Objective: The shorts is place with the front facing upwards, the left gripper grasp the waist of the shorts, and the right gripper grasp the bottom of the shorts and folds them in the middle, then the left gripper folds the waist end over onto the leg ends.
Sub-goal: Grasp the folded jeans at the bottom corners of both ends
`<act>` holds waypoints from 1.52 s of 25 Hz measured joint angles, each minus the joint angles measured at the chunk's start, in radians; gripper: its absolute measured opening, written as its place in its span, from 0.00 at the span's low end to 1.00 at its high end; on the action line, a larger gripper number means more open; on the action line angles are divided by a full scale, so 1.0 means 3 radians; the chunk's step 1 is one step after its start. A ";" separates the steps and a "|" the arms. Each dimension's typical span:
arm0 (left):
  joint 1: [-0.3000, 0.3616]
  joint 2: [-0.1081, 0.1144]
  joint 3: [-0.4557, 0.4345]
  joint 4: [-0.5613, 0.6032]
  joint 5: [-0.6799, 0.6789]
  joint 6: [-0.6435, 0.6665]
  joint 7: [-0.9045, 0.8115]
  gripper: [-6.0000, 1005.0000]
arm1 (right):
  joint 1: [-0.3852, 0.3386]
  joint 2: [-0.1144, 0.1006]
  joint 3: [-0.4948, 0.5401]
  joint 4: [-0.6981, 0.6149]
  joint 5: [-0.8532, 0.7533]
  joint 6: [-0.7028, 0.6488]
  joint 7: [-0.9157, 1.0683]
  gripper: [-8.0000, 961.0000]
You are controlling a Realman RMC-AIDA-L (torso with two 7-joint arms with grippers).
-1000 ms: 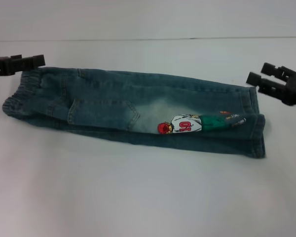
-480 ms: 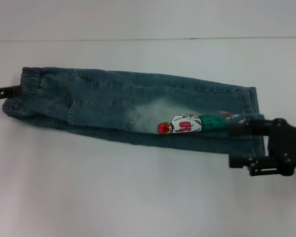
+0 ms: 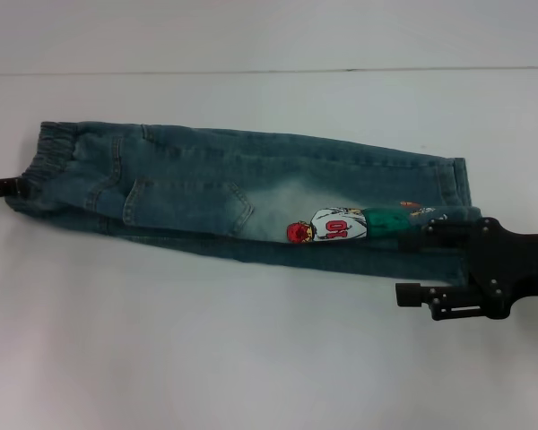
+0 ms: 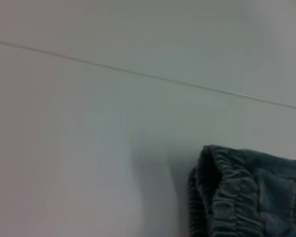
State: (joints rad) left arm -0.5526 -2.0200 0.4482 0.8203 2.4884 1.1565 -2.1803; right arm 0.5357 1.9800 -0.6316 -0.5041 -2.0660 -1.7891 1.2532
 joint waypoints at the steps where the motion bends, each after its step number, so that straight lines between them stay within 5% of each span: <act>1: -0.0007 0.0000 0.0004 -0.0015 0.0016 -0.0018 -0.0030 0.83 | 0.0001 0.0000 0.0000 0.0000 0.0000 0.0008 0.0000 0.87; 16: -0.0142 -0.0013 0.0142 -0.0225 0.0100 -0.0092 -0.0213 0.82 | 0.0009 0.0010 -0.0007 0.0008 -0.0001 0.0174 -0.0005 0.87; 29: -0.0201 -0.0013 0.0255 -0.0240 0.0102 -0.0107 -0.0215 0.18 | 0.0004 0.0036 -0.0006 0.0014 -0.0001 0.0228 -0.0024 0.87; 38: -0.0208 -0.0006 0.0254 -0.0221 0.0093 -0.0065 -0.0205 0.09 | 0.0003 0.0044 -0.0006 0.0037 -0.0001 0.0303 -0.0060 0.86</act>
State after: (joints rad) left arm -0.6151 -2.0217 0.5245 0.7540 2.5163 1.1369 -2.2416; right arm 0.5365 1.9931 -0.6335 -0.4929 -2.0662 -1.6982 1.2354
